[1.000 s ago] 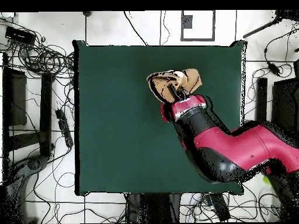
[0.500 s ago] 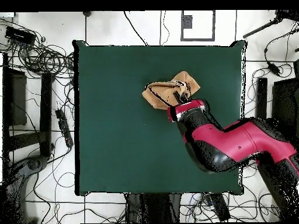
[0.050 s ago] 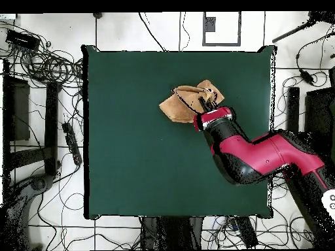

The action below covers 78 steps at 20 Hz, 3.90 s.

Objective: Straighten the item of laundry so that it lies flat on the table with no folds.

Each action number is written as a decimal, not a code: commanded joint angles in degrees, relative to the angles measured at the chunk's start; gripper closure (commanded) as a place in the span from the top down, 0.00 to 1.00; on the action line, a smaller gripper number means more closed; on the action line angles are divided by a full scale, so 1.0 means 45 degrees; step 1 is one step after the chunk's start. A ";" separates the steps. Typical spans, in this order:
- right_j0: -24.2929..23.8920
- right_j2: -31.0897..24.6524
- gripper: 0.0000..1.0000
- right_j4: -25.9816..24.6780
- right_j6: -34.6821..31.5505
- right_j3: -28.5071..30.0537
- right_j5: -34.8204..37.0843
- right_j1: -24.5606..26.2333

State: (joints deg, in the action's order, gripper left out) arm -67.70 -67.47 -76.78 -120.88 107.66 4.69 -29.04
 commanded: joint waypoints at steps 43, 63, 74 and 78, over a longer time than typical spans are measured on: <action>-0.5010 -0.4118 0.00 0.6904 1.3290 -0.0697 0.9823 -0.3706; 0.1964 0.1871 0.00 0.3292 -0.1238 0.0094 0.9784 -1.1058; 0.5867 0.4230 0.00 0.2468 -0.4296 0.0801 1.0048 -1.0857; 0.7152 0.5058 0.00 0.2694 -0.5260 0.0767 1.0246 -1.0461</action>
State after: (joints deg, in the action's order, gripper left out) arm -41.87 -53.15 -61.31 -123.70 104.00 43.78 -77.13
